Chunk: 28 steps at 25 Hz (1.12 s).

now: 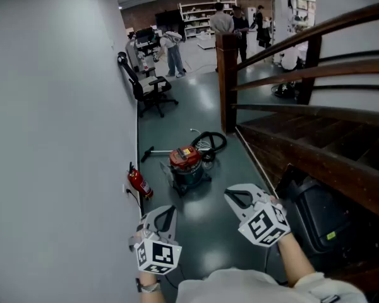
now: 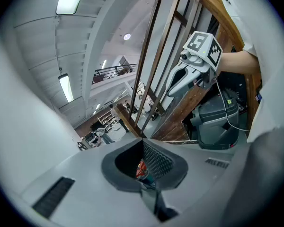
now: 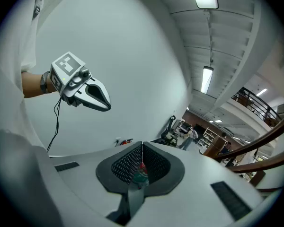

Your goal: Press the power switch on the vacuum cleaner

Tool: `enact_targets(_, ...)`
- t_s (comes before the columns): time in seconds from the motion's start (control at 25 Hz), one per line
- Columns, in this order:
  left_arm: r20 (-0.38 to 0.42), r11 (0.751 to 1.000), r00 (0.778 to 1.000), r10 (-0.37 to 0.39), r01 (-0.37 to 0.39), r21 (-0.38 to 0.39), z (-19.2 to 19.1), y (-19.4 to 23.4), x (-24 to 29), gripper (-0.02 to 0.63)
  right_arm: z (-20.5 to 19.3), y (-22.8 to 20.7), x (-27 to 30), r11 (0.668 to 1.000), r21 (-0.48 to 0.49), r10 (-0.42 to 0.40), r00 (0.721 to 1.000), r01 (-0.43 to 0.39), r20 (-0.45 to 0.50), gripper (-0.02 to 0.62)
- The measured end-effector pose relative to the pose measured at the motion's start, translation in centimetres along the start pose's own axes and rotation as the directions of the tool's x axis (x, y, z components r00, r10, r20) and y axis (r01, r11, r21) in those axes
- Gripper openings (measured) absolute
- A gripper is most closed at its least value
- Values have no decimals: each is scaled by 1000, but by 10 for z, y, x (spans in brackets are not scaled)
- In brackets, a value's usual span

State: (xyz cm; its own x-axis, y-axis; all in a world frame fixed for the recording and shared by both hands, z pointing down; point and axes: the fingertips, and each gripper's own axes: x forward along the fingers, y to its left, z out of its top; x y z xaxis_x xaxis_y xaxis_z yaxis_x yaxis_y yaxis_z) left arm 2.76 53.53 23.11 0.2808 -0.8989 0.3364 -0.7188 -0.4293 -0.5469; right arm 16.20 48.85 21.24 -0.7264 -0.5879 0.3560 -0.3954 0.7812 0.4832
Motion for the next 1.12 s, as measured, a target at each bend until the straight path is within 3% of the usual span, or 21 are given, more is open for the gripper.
enact_targets(1.12, -6, 1000, 1000, -9, 9, -1, -15, -2, -9, -2, 0, 14, 4, 999, 41, 1, 1000, -2, 11, 31)
